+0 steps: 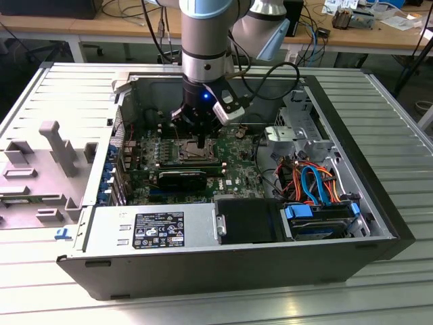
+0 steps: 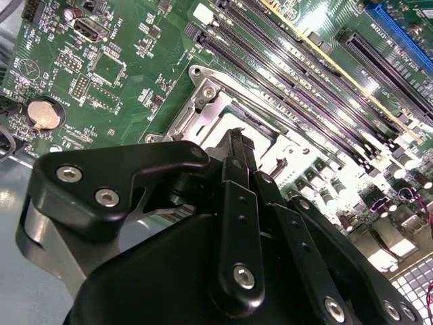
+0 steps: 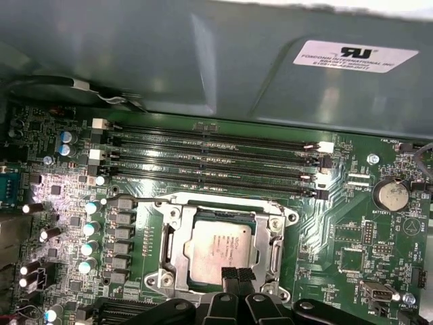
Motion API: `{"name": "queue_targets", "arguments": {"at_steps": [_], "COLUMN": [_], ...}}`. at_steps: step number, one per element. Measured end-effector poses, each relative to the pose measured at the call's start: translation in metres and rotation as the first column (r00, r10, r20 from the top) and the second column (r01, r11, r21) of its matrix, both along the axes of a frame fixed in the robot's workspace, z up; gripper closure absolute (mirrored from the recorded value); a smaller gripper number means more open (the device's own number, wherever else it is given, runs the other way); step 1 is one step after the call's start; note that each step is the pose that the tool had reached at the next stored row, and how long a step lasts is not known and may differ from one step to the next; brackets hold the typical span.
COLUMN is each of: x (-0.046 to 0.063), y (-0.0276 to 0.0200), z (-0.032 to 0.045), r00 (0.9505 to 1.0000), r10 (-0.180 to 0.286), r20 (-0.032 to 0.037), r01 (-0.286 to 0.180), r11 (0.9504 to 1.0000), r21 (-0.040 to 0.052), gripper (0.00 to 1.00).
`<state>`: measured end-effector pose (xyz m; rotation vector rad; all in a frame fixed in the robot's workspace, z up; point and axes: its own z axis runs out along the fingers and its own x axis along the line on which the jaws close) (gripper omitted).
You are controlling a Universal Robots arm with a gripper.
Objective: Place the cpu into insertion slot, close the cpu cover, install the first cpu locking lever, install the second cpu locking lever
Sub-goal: 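Install the first cpu locking lever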
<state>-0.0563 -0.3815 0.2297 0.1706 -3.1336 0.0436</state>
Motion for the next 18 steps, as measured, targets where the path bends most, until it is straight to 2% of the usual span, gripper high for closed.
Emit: {"name": "queue_targets", "arguments": {"at_steps": [12,18], "x": [0.0,0.0], "y": [0.0,0.0], "z": [0.0027,0.0064], "r00": [1.0,1.0], "r10": [0.0,0.0], "r20": [-0.0001,-0.0001], "r01": [0.0,0.0], "r11": [1.0,1.0], "r21": [-0.0001,0.0], "gripper": [0.89,0.89]}}
